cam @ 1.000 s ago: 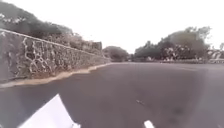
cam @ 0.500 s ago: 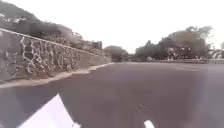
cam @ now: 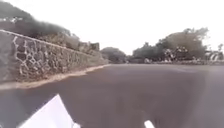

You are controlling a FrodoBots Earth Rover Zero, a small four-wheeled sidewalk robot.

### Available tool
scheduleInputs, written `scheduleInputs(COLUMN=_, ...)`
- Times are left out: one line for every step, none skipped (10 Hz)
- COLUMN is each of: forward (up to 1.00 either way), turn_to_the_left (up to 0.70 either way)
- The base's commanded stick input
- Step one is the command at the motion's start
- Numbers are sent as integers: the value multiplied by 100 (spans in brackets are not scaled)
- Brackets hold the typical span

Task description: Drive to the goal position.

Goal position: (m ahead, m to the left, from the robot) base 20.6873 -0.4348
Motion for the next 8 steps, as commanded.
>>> scheduleInputs(forward=50, turn_to_the_left=-43)
scheduleInputs(forward=50, turn_to_the_left=-26)
scheduleInputs(forward=50, turn_to_the_left=-8)
scheduleInputs(forward=50, turn_to_the_left=0)
scheduleInputs(forward=50, turn_to_the_left=0)
scheduleInputs(forward=50, turn_to_the_left=0)
scheduleInputs(forward=50, turn_to_the_left=0)
scheduleInputs(forward=50, turn_to_the_left=0)
